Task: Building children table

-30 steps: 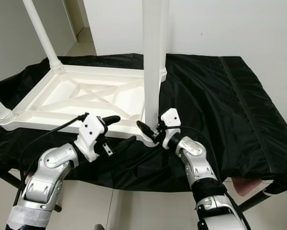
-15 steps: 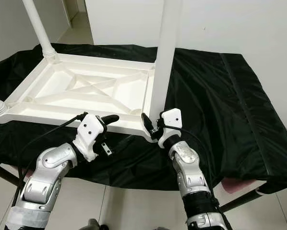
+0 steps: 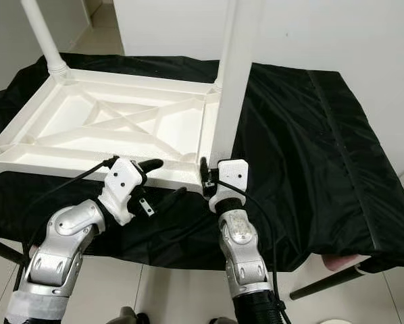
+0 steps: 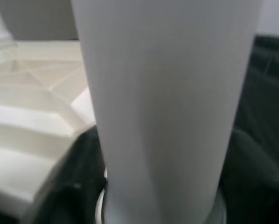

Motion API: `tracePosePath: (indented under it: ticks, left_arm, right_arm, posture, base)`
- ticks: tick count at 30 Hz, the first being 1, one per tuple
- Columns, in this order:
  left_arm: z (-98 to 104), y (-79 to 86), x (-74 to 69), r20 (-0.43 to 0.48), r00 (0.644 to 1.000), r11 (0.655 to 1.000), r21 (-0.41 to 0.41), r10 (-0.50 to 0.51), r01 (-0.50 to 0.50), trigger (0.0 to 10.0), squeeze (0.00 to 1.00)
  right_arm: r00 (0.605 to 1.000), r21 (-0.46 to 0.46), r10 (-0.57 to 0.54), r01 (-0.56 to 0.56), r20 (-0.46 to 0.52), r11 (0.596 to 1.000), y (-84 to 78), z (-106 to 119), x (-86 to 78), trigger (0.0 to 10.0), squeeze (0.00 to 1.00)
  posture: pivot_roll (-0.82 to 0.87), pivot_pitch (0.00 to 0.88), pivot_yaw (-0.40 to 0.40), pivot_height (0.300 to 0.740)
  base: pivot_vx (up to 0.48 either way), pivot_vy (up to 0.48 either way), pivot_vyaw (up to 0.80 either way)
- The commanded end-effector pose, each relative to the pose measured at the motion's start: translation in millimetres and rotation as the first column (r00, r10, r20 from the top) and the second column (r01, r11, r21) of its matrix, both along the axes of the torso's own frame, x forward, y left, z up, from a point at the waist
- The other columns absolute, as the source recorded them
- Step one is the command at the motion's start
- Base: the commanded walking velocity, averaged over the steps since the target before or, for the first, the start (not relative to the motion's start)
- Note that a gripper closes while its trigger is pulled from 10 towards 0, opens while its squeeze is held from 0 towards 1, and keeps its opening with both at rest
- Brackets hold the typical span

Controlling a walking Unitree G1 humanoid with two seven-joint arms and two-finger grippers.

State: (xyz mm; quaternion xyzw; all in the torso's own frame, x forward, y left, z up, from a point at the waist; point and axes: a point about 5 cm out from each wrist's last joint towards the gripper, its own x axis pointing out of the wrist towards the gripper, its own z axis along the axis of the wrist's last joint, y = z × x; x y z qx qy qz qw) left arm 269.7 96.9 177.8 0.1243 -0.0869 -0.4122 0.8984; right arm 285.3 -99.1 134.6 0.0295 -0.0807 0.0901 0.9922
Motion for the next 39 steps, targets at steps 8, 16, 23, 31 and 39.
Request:
tracePosePath:
  ticks: [8,16,23,31,39]
  left_arm:
    - [8.3,-0.8,9.9,0.021,0.994,0.994,-0.047,0.103,-0.102,10.0,0.00]
    - [11.5,-9.9,-0.5,-0.022,0.999,0.998,-0.053,-0.026,0.025,10.0,0.00]
    - [7.6,-13.5,-13.8,-0.117,0.983,0.990,-0.026,-0.140,0.137,10.0,0.00]
    - [6.8,-17.4,-25.5,-0.140,0.972,0.982,-0.056,-0.189,0.183,10.0,0.00]
    - [7.5,-18.9,-27.5,-0.159,0.969,0.982,-0.053,-0.188,0.182,10.0,0.00]
  right_arm:
    - [0.974,-0.069,0.225,-0.222,0.033,0.973,-31.1,11.6,4.0,10.0,0.00]
    - [0.902,-0.185,0.432,-0.426,-0.006,0.886,-48.7,18.9,14.6,10.0,0.00]
    - [0.814,-0.274,0.575,-0.574,-0.084,0.772,-52.4,21.0,34.4,10.0,0.00]
    - [0.766,-0.262,0.630,-0.639,-0.129,0.723,-40.9,14.1,44.9,1.2,0.00]
    - [0.778,-0.245,0.619,-0.625,-0.112,0.741,-44.2,10.7,42.6,4.2,0.00]
  posture:
    - [-0.08,0.101,0.035,0.740]
    - [-0.09,0.103,0.040,0.740]
    - [-0.09,0.104,0.041,0.740]
    - [-0.09,0.112,0.046,0.740]
    - [-0.10,0.125,0.044,0.740]
  base:
    - [0.000,0.000,0.00]
    - [0.000,0.000,0.00]
    - [0.000,0.000,0.00]
    - [0.000,0.000,0.00]
    - [0.000,0.000,0.00]
